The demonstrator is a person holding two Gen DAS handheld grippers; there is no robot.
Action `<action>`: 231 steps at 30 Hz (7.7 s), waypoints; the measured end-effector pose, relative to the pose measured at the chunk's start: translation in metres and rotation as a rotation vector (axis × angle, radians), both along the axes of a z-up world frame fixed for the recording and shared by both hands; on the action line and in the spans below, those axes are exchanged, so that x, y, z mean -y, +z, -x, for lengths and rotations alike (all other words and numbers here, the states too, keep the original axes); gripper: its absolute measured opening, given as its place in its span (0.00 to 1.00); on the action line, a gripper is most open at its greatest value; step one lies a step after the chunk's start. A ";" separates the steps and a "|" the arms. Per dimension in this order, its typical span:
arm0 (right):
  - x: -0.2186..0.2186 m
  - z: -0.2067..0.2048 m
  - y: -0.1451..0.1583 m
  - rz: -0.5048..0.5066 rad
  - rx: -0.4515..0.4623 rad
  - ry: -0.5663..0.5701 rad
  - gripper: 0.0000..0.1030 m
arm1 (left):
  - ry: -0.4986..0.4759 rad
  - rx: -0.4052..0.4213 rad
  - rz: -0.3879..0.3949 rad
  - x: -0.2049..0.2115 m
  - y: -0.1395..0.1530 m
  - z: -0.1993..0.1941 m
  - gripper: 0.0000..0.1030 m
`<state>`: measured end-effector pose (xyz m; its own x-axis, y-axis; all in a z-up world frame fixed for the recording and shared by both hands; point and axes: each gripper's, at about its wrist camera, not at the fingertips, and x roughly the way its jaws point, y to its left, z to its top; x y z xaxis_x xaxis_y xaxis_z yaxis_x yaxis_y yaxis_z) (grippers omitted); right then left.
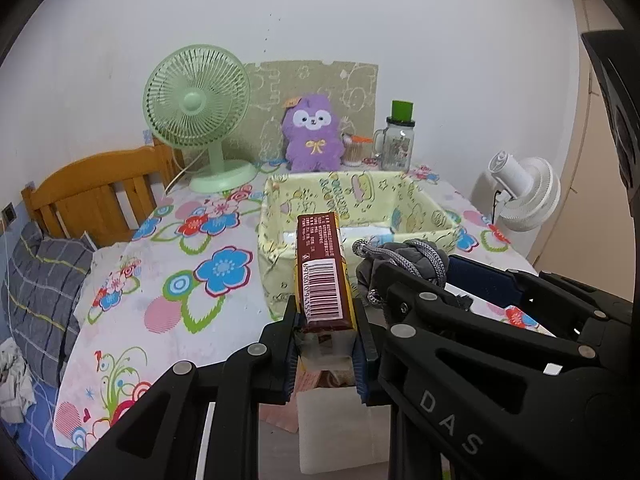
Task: Organize soft objects
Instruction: 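Lift the brown box with the left tool while the right tool carries the grey pouch over the basket, then open the left tool over the basket while the right tool releases the grey pouch inside, then withdraw both open tools from the basket back toward the pile, then close the right tool on the black plastic-wrapped bundle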
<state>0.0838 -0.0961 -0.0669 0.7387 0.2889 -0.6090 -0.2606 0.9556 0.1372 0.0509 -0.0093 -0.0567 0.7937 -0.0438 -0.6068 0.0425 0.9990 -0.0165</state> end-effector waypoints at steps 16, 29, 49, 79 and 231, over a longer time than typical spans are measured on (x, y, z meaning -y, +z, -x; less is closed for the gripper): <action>0.016 0.011 0.029 -0.003 0.049 -0.035 0.48 | -0.035 0.049 0.005 0.014 0.028 0.006 0.21; 0.018 0.002 0.044 -0.006 0.072 -0.038 0.48 | -0.036 0.072 0.006 0.015 0.042 -0.004 0.21; 0.016 -0.047 0.043 -0.002 0.061 -0.053 0.48 | -0.045 0.053 0.016 0.013 0.040 -0.052 0.21; 0.008 -0.137 0.002 -0.006 0.001 -0.072 0.48 | -0.012 -0.011 0.023 0.003 0.001 -0.134 0.21; 0.055 0.002 -0.060 0.059 -0.034 -0.155 0.87 | -0.082 -0.056 0.035 0.049 -0.060 -0.007 0.78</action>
<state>0.0822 -0.1507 -0.1268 0.7503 0.1364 -0.6469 -0.1058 0.9907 0.0861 0.0583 -0.0579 -0.1167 0.7512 -0.1291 -0.6474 0.1222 0.9909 -0.0557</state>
